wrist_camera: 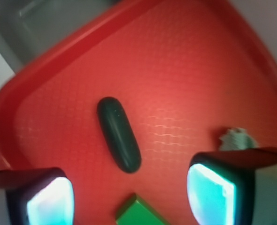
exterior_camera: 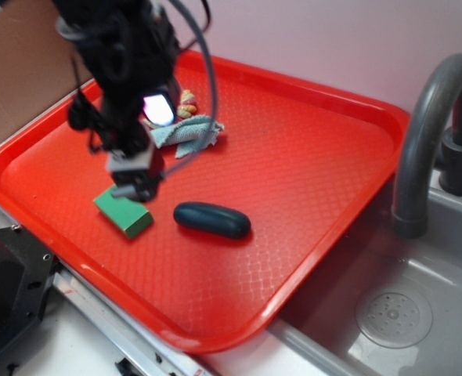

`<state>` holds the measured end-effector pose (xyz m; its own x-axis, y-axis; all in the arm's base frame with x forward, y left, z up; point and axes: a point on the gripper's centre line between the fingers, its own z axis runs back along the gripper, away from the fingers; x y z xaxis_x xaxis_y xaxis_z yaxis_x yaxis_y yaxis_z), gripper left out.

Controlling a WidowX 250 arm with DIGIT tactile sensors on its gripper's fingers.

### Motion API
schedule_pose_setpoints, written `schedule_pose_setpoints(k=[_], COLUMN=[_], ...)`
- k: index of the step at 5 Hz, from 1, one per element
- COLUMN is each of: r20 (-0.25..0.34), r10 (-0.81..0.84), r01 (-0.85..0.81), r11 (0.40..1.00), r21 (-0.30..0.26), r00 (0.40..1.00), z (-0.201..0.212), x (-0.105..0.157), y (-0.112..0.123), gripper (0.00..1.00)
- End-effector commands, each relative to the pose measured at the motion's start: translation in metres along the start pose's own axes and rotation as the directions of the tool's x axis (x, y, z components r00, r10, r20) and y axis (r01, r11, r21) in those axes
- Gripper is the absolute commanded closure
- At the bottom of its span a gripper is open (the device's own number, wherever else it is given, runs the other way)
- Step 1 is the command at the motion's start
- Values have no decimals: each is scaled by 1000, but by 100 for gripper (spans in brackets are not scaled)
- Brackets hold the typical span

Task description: Grab the plastic pickle.

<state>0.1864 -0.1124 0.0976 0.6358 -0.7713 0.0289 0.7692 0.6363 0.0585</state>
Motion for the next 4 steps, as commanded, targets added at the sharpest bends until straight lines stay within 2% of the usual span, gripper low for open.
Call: schedule_pose_setpoints(k=[1,2,4], r20=[-33,-49,-127], r10=[-72,-90,-80], r01=[72,89,85], r11=[997,996,996], r21=[18,-10,31], r00=[997,995,989], z=[-29,-47,-76], x=[13,14,12], y=[-5,-6,-7], gripper=[0,0,0])
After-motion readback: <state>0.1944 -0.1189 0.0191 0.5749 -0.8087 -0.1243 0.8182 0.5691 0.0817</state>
